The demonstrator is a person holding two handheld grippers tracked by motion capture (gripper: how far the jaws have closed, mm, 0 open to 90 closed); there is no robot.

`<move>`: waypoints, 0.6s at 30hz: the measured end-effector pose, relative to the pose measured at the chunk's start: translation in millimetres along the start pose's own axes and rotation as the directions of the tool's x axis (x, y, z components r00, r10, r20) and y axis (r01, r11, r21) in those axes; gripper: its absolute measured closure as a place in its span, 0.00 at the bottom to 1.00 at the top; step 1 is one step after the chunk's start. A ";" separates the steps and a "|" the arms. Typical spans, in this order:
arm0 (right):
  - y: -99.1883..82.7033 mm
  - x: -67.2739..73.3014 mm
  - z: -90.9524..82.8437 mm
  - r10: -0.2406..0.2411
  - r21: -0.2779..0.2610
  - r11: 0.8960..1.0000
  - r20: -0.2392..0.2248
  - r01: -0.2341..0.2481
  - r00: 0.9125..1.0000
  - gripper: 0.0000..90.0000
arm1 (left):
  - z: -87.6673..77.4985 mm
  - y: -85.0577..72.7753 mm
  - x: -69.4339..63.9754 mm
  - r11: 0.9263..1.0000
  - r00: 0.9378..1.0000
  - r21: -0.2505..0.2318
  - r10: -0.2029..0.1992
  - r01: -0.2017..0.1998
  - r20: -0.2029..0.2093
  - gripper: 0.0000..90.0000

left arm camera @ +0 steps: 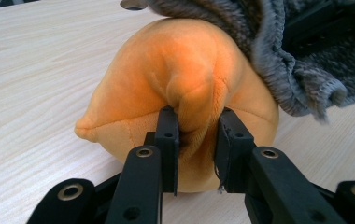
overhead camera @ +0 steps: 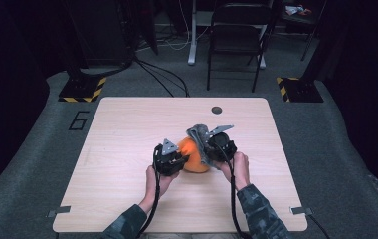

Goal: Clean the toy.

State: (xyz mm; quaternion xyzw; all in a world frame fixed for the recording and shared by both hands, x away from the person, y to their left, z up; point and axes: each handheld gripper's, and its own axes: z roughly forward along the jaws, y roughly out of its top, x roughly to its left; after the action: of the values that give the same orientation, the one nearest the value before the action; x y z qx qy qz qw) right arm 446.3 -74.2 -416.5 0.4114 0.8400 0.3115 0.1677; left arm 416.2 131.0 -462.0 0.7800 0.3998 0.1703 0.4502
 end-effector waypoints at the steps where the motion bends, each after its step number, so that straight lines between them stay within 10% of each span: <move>1: -2.6 -4.4 1.9 0.005 0.011 1.000 0.007 -0.005 1.000 0.88 | 0.3 -0.4 0.7 1.000 1.000 0.001 0.002 -0.002 0.003 0.81; 13: -36.8 -42.6 41.4 0.130 0.171 0.976 0.027 -0.132 0.991 0.88 | 1.3 -2.0 4.1 1.000 1.000 -0.003 -0.006 0.006 -0.005 0.80; 18: -21.9 -52.2 7.5 0.150 0.071 0.986 0.028 -0.151 0.988 0.88 | 1.1 -2.4 6.1 1.000 1.000 -0.003 -0.015 0.015 -0.007 0.79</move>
State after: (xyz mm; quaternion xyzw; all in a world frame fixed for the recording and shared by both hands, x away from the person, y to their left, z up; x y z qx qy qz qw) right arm 469.0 -123.1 -435.3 0.4830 0.8153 0.2878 0.1383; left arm 419.5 135.8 -465.2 0.7756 0.4070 0.1706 0.4513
